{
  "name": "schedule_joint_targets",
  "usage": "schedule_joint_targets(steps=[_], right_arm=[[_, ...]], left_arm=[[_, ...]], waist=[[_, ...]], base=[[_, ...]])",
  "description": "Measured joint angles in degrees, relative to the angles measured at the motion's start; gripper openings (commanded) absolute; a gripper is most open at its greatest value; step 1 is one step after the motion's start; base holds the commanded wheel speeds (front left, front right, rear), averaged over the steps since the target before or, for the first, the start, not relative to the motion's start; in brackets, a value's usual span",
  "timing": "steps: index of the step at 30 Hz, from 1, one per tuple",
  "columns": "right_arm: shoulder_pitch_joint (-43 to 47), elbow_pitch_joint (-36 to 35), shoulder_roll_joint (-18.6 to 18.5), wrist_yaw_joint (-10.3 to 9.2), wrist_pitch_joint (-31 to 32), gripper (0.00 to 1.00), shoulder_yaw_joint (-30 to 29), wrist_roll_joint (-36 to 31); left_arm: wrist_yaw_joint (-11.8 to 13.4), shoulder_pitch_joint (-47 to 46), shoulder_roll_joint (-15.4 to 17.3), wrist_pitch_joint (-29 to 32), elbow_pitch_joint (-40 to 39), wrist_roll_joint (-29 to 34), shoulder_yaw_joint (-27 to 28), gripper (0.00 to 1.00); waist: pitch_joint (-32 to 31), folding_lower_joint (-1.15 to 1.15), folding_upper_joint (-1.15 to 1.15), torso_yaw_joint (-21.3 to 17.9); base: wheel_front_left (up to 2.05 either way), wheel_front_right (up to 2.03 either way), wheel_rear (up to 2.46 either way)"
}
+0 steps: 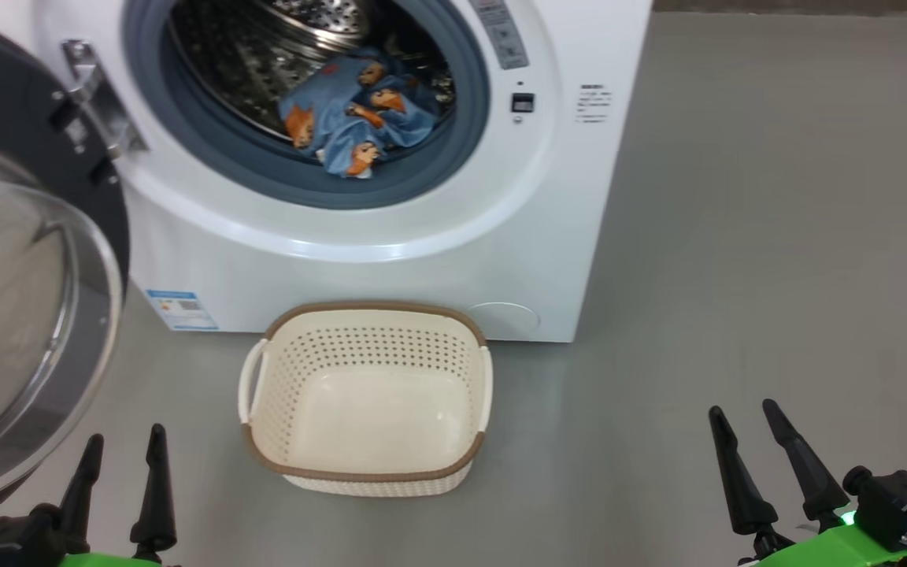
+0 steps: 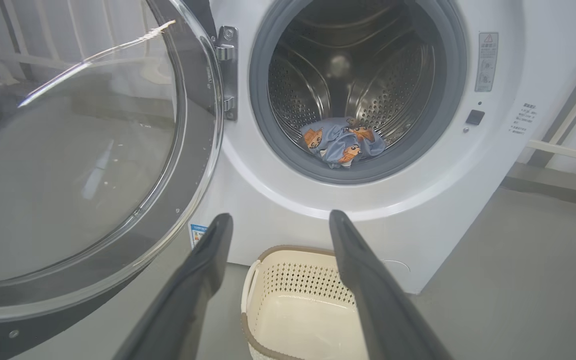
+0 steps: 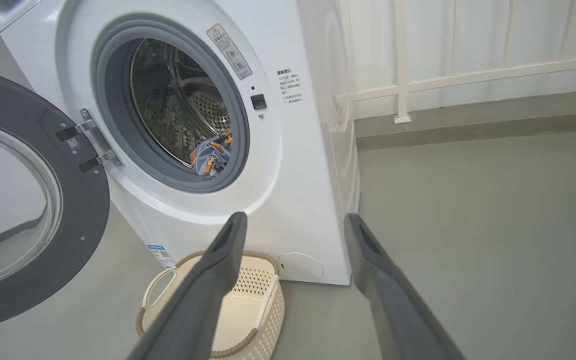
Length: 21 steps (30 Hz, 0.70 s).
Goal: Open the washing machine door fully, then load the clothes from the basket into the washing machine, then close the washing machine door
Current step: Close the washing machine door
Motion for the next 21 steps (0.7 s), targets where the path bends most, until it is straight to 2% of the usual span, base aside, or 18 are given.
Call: schedule_joint_targets(steps=[21], right_arm=[[-3.54,3.26,-2.29,0.00,0.00,1.00,6.69,0.42]], left_arm=[[-0.01,1.51,-2.93,0.00,-0.09,0.41,4.32,1.00]], waist=[[-1.25,0.00,0.00,17.04]], base=[[0.00,0.00,0.00]])
